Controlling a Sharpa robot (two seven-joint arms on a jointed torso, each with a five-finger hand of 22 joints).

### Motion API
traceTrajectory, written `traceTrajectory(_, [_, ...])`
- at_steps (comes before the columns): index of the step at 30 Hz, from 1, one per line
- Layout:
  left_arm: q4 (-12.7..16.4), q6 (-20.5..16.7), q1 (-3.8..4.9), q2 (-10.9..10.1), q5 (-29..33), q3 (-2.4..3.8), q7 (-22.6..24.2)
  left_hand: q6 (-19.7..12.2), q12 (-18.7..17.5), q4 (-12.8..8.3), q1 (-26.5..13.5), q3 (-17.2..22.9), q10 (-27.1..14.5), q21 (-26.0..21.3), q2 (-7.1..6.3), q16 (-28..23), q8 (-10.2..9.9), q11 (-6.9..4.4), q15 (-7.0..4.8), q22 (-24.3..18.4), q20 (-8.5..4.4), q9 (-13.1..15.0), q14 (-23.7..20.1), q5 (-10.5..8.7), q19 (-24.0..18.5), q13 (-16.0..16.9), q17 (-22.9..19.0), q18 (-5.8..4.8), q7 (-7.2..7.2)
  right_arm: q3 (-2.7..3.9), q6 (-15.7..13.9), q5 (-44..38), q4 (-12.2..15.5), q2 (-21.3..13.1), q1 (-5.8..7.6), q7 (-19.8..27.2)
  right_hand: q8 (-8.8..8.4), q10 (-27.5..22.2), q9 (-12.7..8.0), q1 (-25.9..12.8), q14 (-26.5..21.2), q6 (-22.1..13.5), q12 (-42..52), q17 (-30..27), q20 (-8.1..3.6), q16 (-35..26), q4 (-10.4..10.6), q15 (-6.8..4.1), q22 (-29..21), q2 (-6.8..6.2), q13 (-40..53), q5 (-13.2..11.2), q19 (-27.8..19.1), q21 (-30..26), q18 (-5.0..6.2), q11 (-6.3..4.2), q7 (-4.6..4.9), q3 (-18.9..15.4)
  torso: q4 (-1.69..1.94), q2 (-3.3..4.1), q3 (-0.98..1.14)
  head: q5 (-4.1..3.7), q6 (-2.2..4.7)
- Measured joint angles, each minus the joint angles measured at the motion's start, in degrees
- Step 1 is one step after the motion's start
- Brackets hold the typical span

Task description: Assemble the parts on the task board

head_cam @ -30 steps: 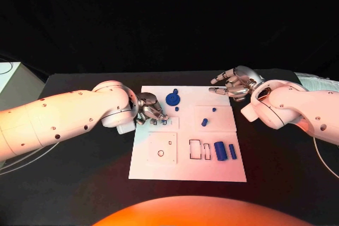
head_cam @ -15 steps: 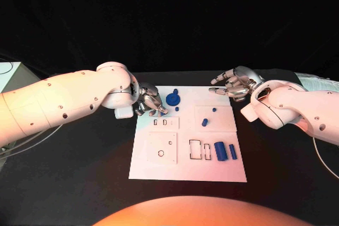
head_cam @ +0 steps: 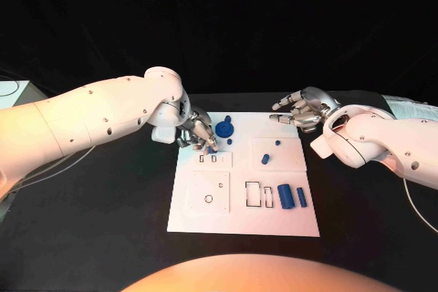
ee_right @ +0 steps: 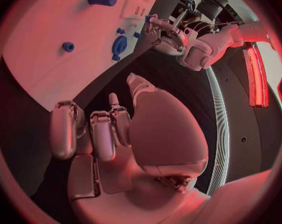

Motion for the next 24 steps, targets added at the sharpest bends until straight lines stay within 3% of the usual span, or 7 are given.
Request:
traceTrajectory(9, [-2.9, 4.9, 0.78, 3.6, -0.3, -0.89, -0.6, 0.0, 1.4, -0.9, -2.6, 0.9, 0.7, 0.8, 0.47, 0.9, 0.7, -0.64, 0.00, 1.3, -0.09, 1.3, 0.0, 0.72, 0.6, 1.6, 0.0, 0.00, -0.04, -0.02, 0.0, 0.0, -0.1, 0.3, -0.13, 0.0, 0.00, 0.0, 0.0, 0.0, 0.0, 0.0, 0.0, 0.0, 0.00, 0.0, 0.0, 0.00, 0.0, 0.00, 0.0, 0.0, 0.0, 0.0, 0.00, 0.00, 0.00, 0.0, 0.02, 0.04, -0.02, 0.19, 0.15])
traceTrajectory(18, [-4.8, 7.3, 0.89, 6.0, -1.6, -2.59, -0.9, 0.1, 1.9, -1.8, -3.5, 1.8, 1.1, 1.4, 0.26, 1.1, 0.7, -0.63, -0.01, 2.0, -0.39, 1.5, 0.0, 1.05, 1.3, 2.2, 0.0, 0.00, -0.13, -0.02, 0.0, 0.0, -0.2, 0.5, -0.17, 0.0, -0.01, 0.0, 0.0, 0.0, 0.0, 0.0, 0.0, 0.0, 0.00, 0.0, 0.0, 0.00, 0.0, 0.00, 0.0, 0.0, 0.0, 0.0, 0.00, 0.00, 0.00, 0.0, 0.04, 0.09, -0.03, 0.33, 0.05])
traceTrajectory(24, [-5.7, 8.2, 0.90, 7.0, -2.5, -3.28, -1.1, 0.3, 2.1, -2.0, -3.5, 1.6, 1.6, 1.4, 0.27, 1.2, 0.7, -0.72, -0.01, 2.3, -0.39, 1.5, 0.0, 1.05, 1.3, 2.5, 0.0, 0.00, -0.33, -0.02, 0.0, 0.0, -0.2, 0.5, -0.18, 0.0, -0.01, 0.0, 0.0, 0.0, 0.0, 0.0, 0.0, 0.0, 0.00, 0.0, 0.0, 0.00, 0.0, 0.00, 0.0, 0.0, 0.0, 0.0, 0.00, 0.00, 0.00, 0.0, 0.05, 0.12, -0.07, 0.34, -0.04])
